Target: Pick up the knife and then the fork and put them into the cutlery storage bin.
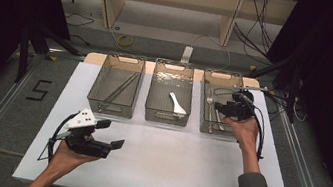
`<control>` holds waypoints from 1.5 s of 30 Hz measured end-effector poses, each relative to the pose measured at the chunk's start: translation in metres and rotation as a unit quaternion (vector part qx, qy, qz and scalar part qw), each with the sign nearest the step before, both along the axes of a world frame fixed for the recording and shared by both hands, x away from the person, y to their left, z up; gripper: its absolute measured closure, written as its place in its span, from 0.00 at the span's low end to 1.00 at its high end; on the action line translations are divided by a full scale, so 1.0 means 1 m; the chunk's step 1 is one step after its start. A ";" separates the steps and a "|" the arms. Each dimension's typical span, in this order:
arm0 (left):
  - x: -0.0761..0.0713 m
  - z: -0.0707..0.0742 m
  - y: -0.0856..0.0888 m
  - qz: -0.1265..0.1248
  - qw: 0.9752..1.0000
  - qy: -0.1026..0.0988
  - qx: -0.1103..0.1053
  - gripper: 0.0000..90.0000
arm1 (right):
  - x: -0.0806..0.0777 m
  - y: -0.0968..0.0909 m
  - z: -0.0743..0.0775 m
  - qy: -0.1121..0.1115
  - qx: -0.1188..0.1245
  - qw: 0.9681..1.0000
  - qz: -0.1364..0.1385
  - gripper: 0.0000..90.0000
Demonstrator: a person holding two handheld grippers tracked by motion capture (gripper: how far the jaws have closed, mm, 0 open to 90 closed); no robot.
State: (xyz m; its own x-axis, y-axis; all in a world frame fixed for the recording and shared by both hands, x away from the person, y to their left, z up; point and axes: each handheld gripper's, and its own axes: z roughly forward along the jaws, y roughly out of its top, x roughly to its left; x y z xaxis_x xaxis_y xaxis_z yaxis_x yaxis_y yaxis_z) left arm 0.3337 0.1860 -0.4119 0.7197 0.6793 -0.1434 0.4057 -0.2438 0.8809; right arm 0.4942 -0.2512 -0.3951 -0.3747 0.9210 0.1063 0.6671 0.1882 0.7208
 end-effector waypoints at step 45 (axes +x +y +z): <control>0.000 0.000 0.002 -0.017 1.000 0.002 -0.023 0.17 | -0.181 0.016 -0.033 -0.123 0.126 0.972 0.152 0.28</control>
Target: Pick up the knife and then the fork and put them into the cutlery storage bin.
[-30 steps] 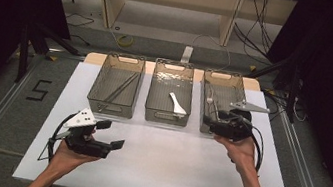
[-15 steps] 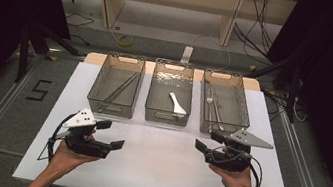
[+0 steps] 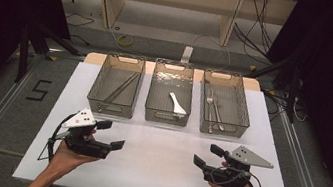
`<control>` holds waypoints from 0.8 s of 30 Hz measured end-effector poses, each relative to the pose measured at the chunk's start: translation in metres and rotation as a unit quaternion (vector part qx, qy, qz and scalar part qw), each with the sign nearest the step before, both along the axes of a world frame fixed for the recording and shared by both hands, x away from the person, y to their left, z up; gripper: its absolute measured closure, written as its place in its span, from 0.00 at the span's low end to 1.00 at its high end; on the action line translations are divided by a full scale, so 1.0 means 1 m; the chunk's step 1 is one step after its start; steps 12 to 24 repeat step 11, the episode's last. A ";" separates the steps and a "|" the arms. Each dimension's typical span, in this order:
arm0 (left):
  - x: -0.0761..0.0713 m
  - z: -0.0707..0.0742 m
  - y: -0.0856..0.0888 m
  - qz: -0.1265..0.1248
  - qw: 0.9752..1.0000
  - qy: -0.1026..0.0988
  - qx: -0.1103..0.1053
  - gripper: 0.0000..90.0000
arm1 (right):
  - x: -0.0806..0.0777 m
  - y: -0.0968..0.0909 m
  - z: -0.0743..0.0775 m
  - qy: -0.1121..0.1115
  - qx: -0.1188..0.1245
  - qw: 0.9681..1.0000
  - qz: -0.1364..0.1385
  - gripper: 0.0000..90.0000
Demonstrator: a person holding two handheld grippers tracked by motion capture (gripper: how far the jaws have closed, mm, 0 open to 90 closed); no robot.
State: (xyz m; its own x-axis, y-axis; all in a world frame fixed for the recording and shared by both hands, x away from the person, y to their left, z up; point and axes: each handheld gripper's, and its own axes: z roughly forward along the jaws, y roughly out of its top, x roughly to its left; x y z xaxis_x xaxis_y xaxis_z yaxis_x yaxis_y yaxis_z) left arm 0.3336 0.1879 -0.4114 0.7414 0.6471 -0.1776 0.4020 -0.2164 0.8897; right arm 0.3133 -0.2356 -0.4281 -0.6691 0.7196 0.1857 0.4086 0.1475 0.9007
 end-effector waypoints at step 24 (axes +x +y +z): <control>0.000 0.000 0.000 0.000 1.000 0.003 -0.001 0.17 | 0.000 -0.002 -0.001 0.002 0.006 1.000 -0.005 0.29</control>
